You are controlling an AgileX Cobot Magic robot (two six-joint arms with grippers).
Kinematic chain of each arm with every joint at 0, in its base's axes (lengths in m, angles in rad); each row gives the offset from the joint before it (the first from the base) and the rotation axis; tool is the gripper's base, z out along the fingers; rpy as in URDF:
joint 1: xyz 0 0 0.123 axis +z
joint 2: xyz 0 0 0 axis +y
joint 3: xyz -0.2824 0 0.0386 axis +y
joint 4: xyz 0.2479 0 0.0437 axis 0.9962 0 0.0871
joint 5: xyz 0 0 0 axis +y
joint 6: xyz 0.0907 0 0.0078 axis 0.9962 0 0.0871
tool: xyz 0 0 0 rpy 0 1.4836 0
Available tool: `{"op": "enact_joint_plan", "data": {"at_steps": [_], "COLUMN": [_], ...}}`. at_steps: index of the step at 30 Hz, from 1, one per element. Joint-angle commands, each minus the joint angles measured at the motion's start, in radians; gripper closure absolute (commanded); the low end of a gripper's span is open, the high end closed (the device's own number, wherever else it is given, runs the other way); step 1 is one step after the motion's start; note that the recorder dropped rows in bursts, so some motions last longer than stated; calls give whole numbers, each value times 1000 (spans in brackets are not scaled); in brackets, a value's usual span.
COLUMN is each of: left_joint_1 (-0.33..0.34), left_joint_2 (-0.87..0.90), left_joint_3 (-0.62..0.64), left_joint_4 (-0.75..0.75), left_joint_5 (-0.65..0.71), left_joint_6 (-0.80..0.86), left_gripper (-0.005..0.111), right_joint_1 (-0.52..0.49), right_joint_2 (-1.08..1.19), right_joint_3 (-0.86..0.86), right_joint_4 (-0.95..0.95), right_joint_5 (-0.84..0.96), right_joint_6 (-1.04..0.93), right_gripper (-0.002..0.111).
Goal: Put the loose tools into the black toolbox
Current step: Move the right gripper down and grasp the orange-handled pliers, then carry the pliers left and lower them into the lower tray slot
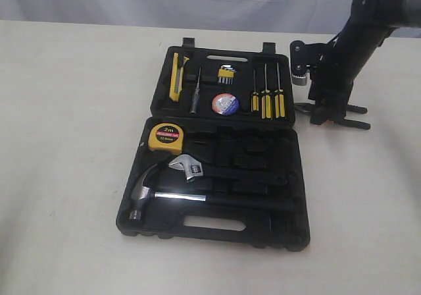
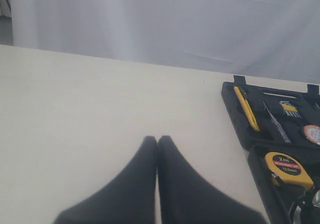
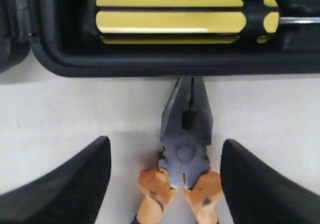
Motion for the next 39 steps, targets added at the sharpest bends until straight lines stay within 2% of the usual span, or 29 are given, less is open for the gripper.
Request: {"op": "enact_joint_plan", "data": {"at_steps": [1,5,6,7,8,10,17,22,27,33,39], "left_joint_1": [-6,-6,-6,-6,-6,-6,-6,-6,-6,-6,-6], "left_joint_2": [4,4,4,4,4,4,4,4,4,4,4], "left_joint_3": [-5,-5,-5,-5,-5,-5,-5,-5,-5,-5,-5], "left_joint_4": [4,4,4,4,4,4,4,4,4,4,4], "left_joint_5": [1,1,1,1,1,1,1,1,1,1,1], "left_joint_6": [0,0,0,0,0,0,0,0,0,0,0], "left_gripper": [107,107,107,107,107,107,107,107,107,107,107], "right_joint_1": [-1,-1,-1,-1,-1,-1,10,67,183,329,385], "right_joint_2": [29,56,60,60,60,52,-108,-246,-299,-255,-179], "right_joint_3": [-3,-3,-3,-3,-3,-3,-87,-101,-101,-101,-101], "right_joint_4": [7,7,7,7,7,-7,-11,64,119,119,107], "right_joint_5": [-24,-24,-24,-24,-24,-23,171,292,292,292,244], "right_joint_6": [-8,-8,-8,-6,10,44,81,82,175,302,354], "right_gripper": [48,48,51,59,79,108,109,109,109,109,109]}}
